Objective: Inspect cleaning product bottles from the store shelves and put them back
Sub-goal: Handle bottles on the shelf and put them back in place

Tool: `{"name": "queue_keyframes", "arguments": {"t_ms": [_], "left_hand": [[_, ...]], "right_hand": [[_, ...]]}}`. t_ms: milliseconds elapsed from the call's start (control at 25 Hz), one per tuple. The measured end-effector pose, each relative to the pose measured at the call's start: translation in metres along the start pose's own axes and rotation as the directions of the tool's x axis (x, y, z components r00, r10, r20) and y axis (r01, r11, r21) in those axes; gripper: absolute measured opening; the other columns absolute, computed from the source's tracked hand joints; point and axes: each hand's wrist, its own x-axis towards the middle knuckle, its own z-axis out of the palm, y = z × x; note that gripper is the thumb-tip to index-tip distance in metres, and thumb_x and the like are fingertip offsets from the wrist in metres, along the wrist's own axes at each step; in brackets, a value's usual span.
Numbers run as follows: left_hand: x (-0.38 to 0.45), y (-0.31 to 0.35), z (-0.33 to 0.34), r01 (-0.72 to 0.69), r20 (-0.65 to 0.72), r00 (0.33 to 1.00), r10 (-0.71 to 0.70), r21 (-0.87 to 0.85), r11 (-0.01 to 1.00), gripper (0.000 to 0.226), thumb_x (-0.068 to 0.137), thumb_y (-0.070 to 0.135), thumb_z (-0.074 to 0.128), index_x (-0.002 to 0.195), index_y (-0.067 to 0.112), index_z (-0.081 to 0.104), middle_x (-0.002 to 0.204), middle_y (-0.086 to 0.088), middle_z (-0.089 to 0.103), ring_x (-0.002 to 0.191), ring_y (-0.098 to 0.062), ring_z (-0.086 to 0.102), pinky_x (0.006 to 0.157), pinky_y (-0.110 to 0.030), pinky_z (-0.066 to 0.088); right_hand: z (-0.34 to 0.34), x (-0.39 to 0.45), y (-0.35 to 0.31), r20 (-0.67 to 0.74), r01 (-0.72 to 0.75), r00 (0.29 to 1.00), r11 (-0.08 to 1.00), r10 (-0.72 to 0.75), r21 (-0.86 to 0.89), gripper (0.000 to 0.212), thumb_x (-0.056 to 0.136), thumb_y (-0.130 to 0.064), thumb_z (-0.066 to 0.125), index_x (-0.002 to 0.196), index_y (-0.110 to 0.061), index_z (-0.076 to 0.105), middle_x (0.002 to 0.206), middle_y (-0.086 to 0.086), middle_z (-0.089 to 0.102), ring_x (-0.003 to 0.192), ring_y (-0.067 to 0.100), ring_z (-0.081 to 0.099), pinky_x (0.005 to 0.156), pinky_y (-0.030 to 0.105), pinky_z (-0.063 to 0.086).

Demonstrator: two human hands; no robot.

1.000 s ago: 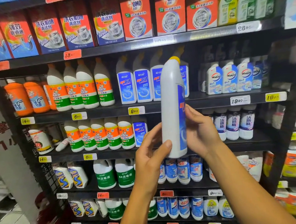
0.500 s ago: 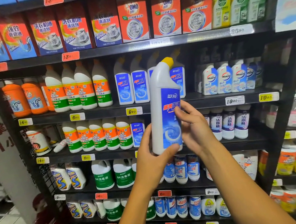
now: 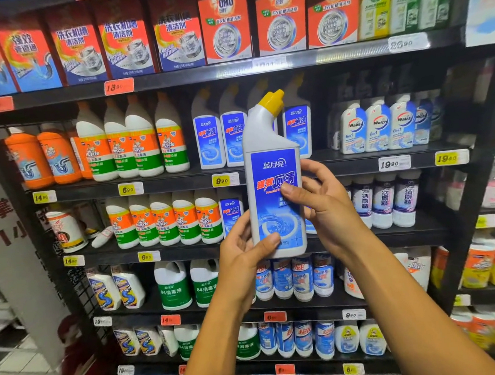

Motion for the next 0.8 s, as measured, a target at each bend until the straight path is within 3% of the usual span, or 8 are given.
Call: {"name": "queue_keyframes", "arguments": {"t_ms": [240,320,400,520,600,680,800], "left_hand": [[0.002,-0.007,-0.007,0.035,0.048,0.998,-0.035,0.012,0.999,0.057,0.07,0.003,0.075,0.124,0.01,0.059,0.116,-0.012,0.071,0.102,-0.026,0.07,0.076,-0.032,0.059],[0.005,-0.009,-0.011,0.029,0.067,0.997,-0.034,0.071,0.997,0.06,0.069,0.003,0.076,0.126,0.012,0.056,0.117,-0.011,0.07,0.104,-0.027,0.07,0.075,-0.031,0.058],[0.013,-0.008,-0.016,0.0,0.086,0.996,-0.016,0.193,0.981,0.066,0.068,0.002,0.078,0.128,0.013,0.054,0.12,-0.008,0.069,0.107,-0.028,0.069,0.077,-0.032,0.058],[0.034,-0.005,-0.019,-0.14,0.104,0.989,0.101,0.495,0.858,0.062,0.069,0.0,0.08,0.122,0.024,0.058,0.114,0.009,0.071,0.106,-0.012,0.068,0.082,-0.024,0.056],[0.046,-0.005,-0.018,-0.212,0.107,0.977,0.186,0.614,0.76,0.05,0.072,0.005,0.075,0.112,0.032,0.061,0.103,0.017,0.071,0.098,-0.005,0.067,0.077,-0.025,0.058],[0.054,-0.009,-0.018,-0.234,0.072,0.963,0.259,0.698,0.677,0.042,0.075,0.009,0.063,0.104,0.038,0.061,0.092,0.019,0.07,0.088,-0.006,0.068,0.07,-0.032,0.06],[0.061,-0.016,-0.023,-0.256,0.053,0.939,0.339,0.765,0.591,0.04,0.079,0.01,0.062,0.109,0.036,0.062,0.094,0.022,0.067,0.092,-0.01,0.065,0.071,-0.027,0.057]], "right_hand": [[-0.008,0.004,-0.001,0.15,-0.007,0.988,0.994,0.024,-0.112,0.045,0.081,-0.02,0.076,0.122,-0.011,0.061,0.114,0.009,0.074,0.104,0.023,0.071,0.083,0.033,0.059],[-0.011,0.006,-0.002,0.156,0.008,0.988,0.987,0.018,-0.163,0.042,0.079,-0.02,0.078,0.117,-0.012,0.063,0.108,0.007,0.076,0.099,0.021,0.073,0.077,0.029,0.059],[-0.015,0.007,-0.004,0.183,0.052,0.983,0.97,-0.008,-0.239,0.047,0.075,-0.016,0.081,0.118,-0.013,0.062,0.108,0.004,0.076,0.099,0.019,0.072,0.08,0.029,0.058],[-0.02,0.005,-0.008,0.24,0.14,0.97,0.912,-0.047,-0.385,0.055,0.072,-0.009,0.081,0.12,-0.026,0.061,0.109,-0.006,0.075,0.103,0.013,0.07,0.085,0.026,0.056],[-0.022,0.003,-0.008,0.263,0.188,0.962,0.869,-0.07,-0.458,0.06,0.072,0.003,0.082,0.119,-0.028,0.061,0.109,-0.01,0.074,0.103,0.008,0.069,0.084,0.022,0.054],[-0.023,0.0,-0.008,0.27,0.218,0.958,0.844,-0.091,-0.49,0.062,0.071,0.008,0.081,0.118,-0.027,0.062,0.109,-0.013,0.074,0.102,0.005,0.069,0.083,0.019,0.053],[-0.022,-0.003,-0.011,0.285,0.253,0.951,0.828,-0.118,-0.501,0.06,0.07,0.01,0.081,0.113,-0.029,0.062,0.105,-0.021,0.073,0.1,0.001,0.068,0.081,0.015,0.052]]}}
